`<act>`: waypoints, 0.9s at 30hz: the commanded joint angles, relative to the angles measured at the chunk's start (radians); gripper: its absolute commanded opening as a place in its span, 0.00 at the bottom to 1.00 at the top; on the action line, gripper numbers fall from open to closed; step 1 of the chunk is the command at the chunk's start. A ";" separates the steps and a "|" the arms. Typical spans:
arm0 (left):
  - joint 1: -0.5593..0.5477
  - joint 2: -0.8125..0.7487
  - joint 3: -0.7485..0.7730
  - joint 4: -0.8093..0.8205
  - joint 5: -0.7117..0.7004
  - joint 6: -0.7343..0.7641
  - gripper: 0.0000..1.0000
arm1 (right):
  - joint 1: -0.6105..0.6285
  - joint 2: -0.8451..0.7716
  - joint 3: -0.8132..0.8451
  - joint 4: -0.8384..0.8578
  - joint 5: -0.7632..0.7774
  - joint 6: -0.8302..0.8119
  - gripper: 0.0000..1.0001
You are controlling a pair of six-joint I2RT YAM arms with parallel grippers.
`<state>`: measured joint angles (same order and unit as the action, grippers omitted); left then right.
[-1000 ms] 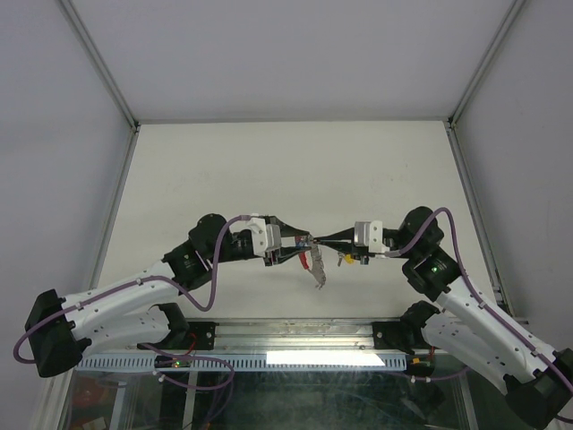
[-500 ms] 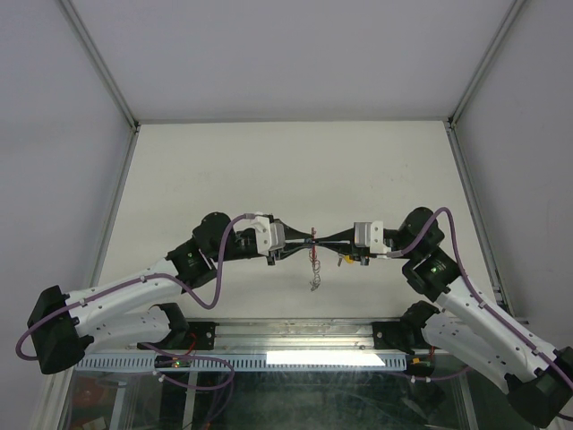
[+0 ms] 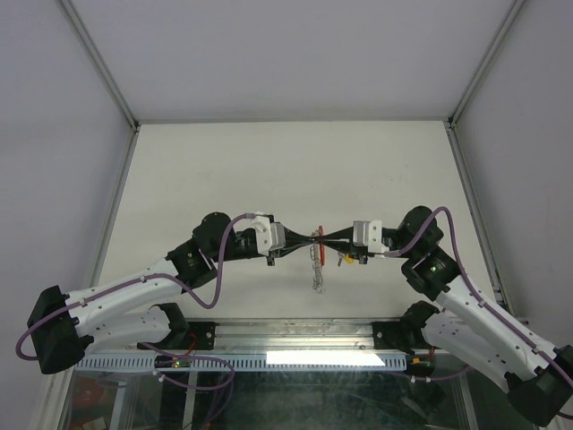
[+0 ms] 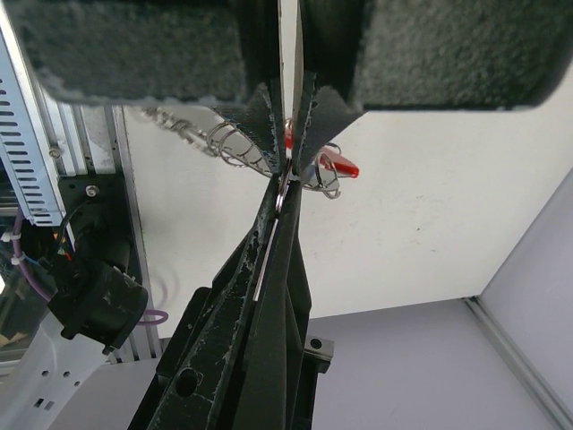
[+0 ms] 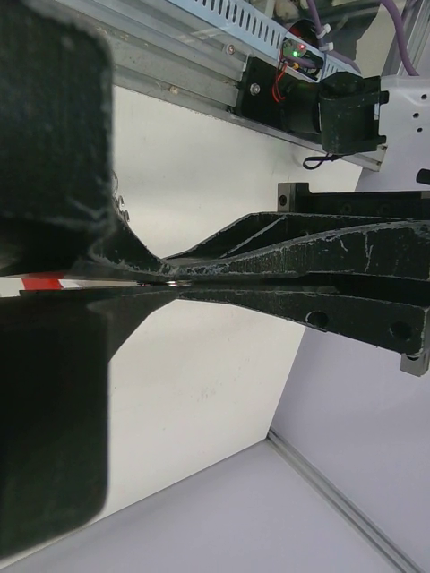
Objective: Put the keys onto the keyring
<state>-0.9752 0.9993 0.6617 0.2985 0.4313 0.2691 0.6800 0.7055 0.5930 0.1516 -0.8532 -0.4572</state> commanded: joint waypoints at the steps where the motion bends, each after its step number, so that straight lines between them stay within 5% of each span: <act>1: -0.010 -0.028 0.046 0.066 0.022 -0.010 0.00 | 0.013 0.002 0.050 0.003 0.018 -0.023 0.00; 4: -0.010 -0.039 0.038 0.073 -0.005 -0.024 0.00 | 0.013 -0.003 0.051 0.003 0.022 -0.023 0.00; 14: -0.010 -0.047 0.024 0.078 -0.026 -0.036 0.00 | 0.013 -0.046 0.046 -0.033 0.057 -0.035 0.29; 27: -0.010 -0.029 0.034 0.059 0.001 -0.015 0.00 | 0.014 -0.060 0.039 -0.060 0.094 -0.058 0.32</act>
<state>-0.9756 0.9794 0.6617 0.3000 0.4187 0.2462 0.6872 0.6418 0.6022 0.0811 -0.7704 -0.5041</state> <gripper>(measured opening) 0.006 0.321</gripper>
